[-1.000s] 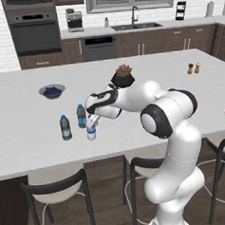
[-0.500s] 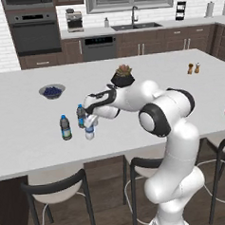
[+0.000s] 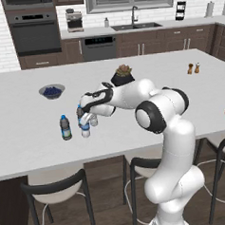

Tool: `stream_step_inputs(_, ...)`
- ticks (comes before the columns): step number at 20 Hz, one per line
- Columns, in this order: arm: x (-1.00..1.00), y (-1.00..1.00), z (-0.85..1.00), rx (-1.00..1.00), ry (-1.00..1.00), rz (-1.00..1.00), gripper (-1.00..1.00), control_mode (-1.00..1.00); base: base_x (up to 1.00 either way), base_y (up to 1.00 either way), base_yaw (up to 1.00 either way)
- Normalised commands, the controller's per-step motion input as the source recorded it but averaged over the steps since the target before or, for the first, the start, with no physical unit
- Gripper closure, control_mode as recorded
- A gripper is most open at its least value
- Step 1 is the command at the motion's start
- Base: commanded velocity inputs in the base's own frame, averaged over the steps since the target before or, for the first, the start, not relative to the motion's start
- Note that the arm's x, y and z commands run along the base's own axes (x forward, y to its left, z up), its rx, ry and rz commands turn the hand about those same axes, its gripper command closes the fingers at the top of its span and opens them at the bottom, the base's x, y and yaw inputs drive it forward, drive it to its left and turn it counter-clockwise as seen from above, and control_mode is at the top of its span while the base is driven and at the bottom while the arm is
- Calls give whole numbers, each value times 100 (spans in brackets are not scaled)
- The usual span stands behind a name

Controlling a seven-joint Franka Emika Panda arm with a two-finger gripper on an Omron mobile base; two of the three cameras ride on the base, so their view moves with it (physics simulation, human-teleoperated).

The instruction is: Move the plastic bottles in the middle to the plastics group, and the glass bottles in the middle to the glass group.

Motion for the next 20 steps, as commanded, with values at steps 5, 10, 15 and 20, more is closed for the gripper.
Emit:
stream_step_inputs(5, 0, 0, 0, 0, 0, 0, -100, -100, 0, 0, 0)
stream_step_inputs(10, 0, 0, 0, 0, 0, 0, -100, -100, 0, 0, 0)
stream_step_inputs(15, 0, 0, 0, 0, 0, 0, -100, -100, 0, 0, 0)
stream_step_inputs(20, 0, 0, 23, 0, 0, 0, -100, -100, 0, 0, 0)
